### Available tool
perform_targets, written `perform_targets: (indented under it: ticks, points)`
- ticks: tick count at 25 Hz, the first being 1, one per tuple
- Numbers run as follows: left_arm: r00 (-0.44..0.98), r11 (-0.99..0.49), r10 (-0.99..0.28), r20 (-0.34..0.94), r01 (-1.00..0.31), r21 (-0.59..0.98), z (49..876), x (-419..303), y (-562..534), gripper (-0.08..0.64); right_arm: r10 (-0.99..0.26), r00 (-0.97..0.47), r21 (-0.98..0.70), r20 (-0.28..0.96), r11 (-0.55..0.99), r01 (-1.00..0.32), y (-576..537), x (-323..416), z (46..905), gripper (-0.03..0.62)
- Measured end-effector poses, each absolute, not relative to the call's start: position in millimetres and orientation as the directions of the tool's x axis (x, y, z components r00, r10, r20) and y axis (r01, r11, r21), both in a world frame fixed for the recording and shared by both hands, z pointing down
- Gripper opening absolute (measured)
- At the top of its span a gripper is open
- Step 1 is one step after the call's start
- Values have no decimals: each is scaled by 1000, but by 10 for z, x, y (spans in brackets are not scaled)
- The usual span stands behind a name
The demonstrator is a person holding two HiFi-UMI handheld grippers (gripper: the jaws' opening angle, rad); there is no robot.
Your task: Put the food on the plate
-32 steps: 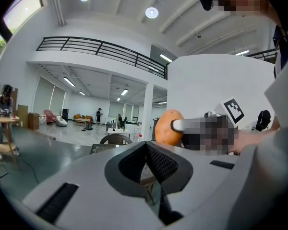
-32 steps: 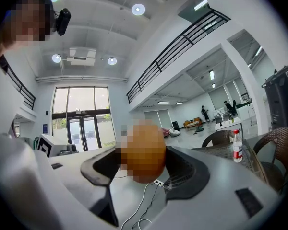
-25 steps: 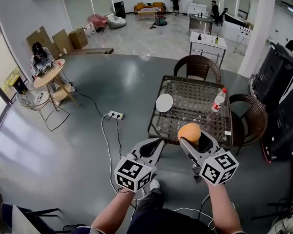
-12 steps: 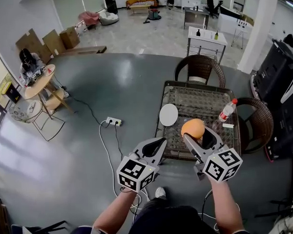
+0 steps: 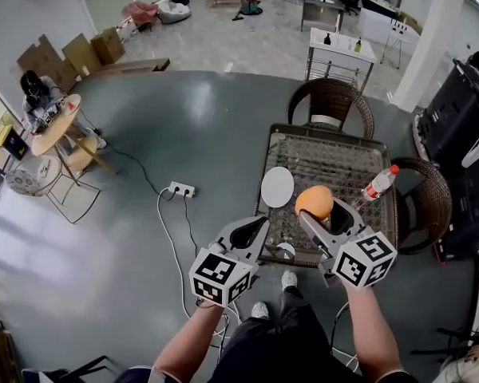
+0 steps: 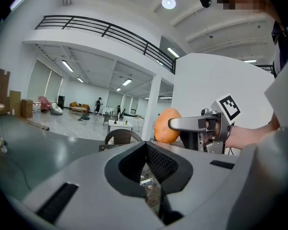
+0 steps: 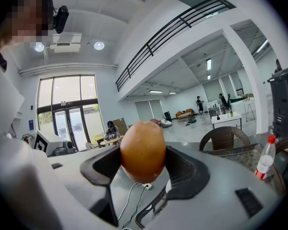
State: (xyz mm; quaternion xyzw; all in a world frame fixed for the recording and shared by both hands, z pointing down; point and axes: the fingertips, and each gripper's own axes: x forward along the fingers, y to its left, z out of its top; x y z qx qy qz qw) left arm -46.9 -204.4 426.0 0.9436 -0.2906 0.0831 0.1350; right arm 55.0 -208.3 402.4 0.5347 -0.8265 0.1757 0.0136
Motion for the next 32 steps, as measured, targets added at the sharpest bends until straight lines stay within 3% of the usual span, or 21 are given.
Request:
perform_targets:
  ticks: [7,16,32]
  points:
    - [774,-755,-574,266,-626,194,4410,-393,-2446,9,-833,-481,-234,274,427,-873,-2665,598,4352,298]
    - [731,-708,-605,317,-675,205,4728,-195,-2889,9,-739,-554,-306,383,465,-831,-3304,719,5103,298]
    - [628,-607,-604,491,-761,226,5544,-156,-3305,9,-506,-598,-358,622,495,-792,-3870,653,6761,298]
